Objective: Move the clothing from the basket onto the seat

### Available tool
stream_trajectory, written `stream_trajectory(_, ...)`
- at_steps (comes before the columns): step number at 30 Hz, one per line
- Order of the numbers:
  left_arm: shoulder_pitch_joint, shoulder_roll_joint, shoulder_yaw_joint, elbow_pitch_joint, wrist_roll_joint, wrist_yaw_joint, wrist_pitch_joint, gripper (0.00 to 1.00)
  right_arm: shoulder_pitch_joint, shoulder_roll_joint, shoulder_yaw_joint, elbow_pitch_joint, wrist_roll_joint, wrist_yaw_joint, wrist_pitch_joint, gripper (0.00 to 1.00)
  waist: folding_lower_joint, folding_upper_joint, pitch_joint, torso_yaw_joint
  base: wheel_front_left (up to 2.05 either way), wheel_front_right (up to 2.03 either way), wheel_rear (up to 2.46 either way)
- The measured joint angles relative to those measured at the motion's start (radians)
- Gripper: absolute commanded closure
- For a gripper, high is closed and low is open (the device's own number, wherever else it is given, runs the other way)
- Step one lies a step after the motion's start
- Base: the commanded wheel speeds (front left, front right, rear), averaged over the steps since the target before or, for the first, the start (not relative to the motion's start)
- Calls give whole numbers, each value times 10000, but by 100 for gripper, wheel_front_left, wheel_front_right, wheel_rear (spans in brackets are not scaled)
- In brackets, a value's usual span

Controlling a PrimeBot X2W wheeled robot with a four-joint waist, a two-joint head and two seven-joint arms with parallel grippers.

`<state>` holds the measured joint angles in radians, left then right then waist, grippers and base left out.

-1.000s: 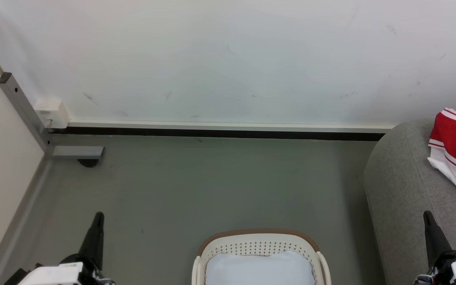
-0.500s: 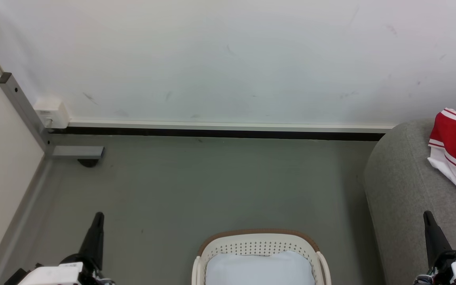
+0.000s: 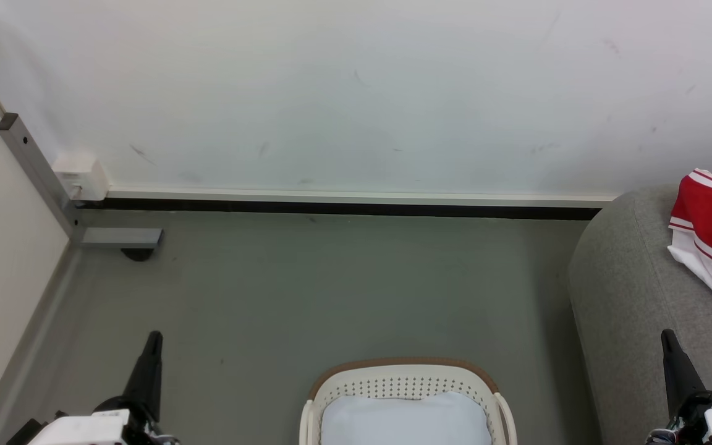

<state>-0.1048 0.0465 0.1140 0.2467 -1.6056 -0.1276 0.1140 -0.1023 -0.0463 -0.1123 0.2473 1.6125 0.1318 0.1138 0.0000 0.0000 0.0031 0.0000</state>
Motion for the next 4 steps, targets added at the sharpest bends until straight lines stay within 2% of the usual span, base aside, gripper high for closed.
stream_trajectory(4,0,0,0,0,2,0,0,100,0,0,0,0,0,0,0,100,0,0,0,0,0,0,0)
